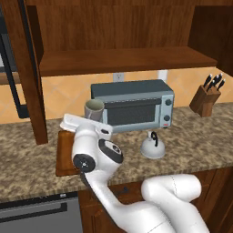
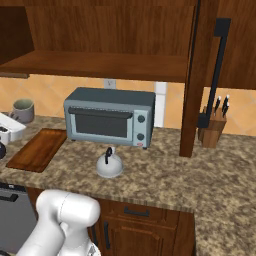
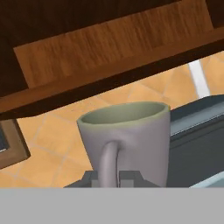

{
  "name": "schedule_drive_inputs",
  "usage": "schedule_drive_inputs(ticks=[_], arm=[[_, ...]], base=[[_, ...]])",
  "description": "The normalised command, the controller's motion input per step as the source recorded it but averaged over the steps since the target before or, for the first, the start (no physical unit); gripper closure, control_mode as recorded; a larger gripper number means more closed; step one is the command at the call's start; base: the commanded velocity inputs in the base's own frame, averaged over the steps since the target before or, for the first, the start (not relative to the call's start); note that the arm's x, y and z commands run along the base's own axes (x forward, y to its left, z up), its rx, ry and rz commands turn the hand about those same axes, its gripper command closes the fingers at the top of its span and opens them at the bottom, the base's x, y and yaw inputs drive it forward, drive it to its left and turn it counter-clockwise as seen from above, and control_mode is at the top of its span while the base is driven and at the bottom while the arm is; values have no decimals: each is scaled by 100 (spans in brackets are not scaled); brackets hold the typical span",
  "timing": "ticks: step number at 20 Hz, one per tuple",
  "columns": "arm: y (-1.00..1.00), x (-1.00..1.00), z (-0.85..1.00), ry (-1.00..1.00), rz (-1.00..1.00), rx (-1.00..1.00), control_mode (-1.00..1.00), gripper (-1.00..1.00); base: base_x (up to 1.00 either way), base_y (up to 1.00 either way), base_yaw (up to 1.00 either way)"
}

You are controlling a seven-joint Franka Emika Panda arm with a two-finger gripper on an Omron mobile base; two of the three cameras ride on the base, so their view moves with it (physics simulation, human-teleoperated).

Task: Pick the kettle from the counter and place it on the tray. Then pick the mug from the cabinet and place it on the tray. Then close the cabinet doors.

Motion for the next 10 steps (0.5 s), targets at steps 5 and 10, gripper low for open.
schedule_drive_inputs(ticks=[5,10], arm=[[30,42,-49,0,-23,0,-100,100],[20,57,-48,0,-20,0,-100,100]], base=[[0,0,0],[0,0,0]])
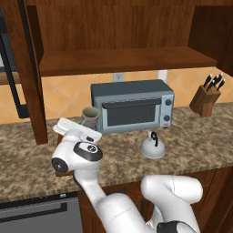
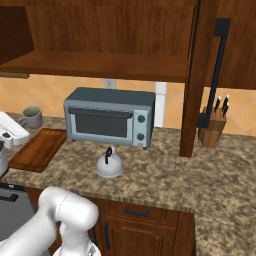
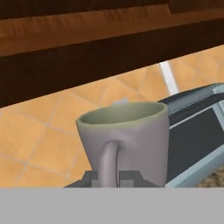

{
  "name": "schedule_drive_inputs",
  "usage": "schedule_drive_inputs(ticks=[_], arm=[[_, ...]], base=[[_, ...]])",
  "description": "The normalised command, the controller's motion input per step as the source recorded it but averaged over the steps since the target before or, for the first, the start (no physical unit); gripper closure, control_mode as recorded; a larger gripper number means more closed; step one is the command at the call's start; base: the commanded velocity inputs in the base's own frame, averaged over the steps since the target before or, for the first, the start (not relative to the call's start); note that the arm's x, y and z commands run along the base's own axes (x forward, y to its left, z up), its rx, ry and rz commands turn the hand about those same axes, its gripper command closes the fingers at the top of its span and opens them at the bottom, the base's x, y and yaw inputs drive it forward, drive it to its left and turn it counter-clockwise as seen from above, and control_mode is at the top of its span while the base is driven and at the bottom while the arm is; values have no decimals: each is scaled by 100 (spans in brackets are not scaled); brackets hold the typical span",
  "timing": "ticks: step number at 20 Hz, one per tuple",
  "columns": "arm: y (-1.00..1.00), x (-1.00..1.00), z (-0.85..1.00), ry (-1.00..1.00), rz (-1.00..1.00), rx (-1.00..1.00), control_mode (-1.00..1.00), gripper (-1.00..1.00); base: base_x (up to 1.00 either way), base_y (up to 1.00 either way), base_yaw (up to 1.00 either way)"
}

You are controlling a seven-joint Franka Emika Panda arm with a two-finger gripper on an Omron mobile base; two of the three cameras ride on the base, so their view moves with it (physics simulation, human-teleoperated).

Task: Pick the kettle from the counter and place it on the tray. Then pick the mug from the cabinet and place it on the tray. Then close the cabinet doors.

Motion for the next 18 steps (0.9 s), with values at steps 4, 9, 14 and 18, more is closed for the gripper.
schedule_drive_inputs(ticks=[4,9,14,18], arm=[[26,59,-50,0,-19,0,-100,100],[25,49,-38,4,-16,0,-100,100],[14,34,-37,10,-3,1,-100,100],[15,21,-46,11,0,2,-100,100]], base=[[0,0,0],[0,0,0],[0,0,0],[0,0,0]])
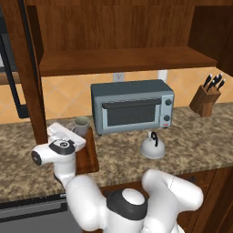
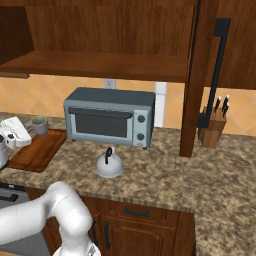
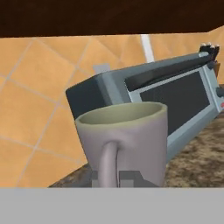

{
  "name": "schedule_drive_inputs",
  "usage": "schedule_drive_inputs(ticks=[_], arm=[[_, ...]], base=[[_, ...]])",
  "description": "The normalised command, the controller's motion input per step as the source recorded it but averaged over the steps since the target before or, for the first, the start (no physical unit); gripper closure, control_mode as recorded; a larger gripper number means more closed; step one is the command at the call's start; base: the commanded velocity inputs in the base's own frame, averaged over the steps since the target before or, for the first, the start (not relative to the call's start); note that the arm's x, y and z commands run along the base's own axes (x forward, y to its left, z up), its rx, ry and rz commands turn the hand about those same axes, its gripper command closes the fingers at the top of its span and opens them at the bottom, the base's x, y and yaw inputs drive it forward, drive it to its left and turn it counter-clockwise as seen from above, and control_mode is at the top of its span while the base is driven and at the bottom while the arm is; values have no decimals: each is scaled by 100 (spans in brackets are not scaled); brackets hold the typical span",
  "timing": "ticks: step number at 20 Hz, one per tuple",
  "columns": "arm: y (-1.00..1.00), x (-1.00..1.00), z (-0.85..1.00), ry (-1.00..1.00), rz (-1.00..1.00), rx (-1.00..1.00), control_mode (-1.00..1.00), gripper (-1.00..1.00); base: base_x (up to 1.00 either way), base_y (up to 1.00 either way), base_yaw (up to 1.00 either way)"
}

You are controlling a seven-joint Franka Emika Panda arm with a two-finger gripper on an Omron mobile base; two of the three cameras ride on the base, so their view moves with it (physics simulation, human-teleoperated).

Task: Pick the kettle from the counter and place it on the tray. Then pick the mug from the cabinet and place it on the tray. Then close the cabinet doors.

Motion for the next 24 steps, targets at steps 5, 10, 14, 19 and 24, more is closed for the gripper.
schedule_drive_inputs(ticks=[5,10,14,19,24], arm=[[13,19,-57,4,0,2,-100,100],[12,32,-51,4,0,0,-100,100],[16,39,-47,4,0,0,-100,100],[14,39,-43,3,0,0,-100,100],[17,16,-31,3,0,0,-100,100]], base=[[0,0,0],[0,0,0],[0,0,0],[0,0,0],[0,0,0]])
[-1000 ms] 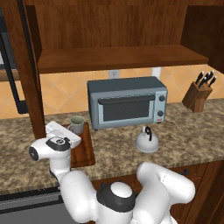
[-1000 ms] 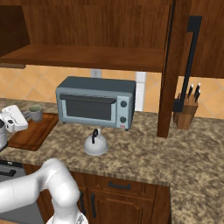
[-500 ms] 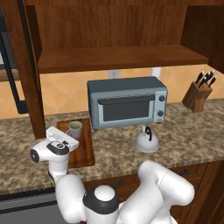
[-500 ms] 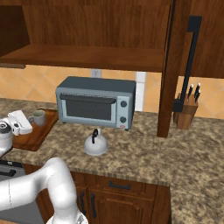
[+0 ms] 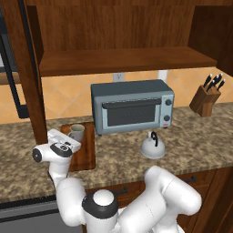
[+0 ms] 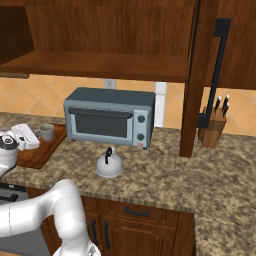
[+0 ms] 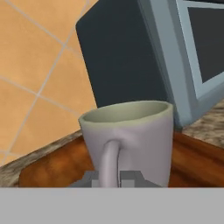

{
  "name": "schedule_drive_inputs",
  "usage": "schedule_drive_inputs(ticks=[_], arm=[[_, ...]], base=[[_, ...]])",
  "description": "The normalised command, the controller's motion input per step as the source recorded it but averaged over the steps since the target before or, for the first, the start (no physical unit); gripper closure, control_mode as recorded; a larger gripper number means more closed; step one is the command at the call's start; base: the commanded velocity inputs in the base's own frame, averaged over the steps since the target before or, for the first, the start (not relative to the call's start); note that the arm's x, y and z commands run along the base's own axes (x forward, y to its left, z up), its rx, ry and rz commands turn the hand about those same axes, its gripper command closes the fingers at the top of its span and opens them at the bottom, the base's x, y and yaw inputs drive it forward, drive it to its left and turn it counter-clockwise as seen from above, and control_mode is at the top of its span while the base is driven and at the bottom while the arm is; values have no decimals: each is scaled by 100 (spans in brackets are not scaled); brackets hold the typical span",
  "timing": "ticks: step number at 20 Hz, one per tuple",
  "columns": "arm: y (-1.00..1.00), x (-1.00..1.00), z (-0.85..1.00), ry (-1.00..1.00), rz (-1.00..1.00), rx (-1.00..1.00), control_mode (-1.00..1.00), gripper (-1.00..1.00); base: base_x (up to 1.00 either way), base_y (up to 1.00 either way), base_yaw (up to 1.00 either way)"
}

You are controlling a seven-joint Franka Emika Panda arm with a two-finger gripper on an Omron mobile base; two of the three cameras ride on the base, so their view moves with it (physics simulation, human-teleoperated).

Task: Pick the kettle from the counter and place it on the tray. Then pick the mug from the cabinet and place it on the tray. Then close the cabinet doors.

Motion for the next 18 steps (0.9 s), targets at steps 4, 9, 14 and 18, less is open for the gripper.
schedule_drive_inputs(ticks=[4,9,14,18], arm=[[13,0,-31,0,0,0,-100,-100],[2,-5,-12,0,0,1,-100,-100],[16,-13,0,1,0,0,-100,-100],[15,-40,5,0,-2,0,-100,-100]], base=[[0,0,0],[0,0,0],[0,0,0],[0,0,0]])
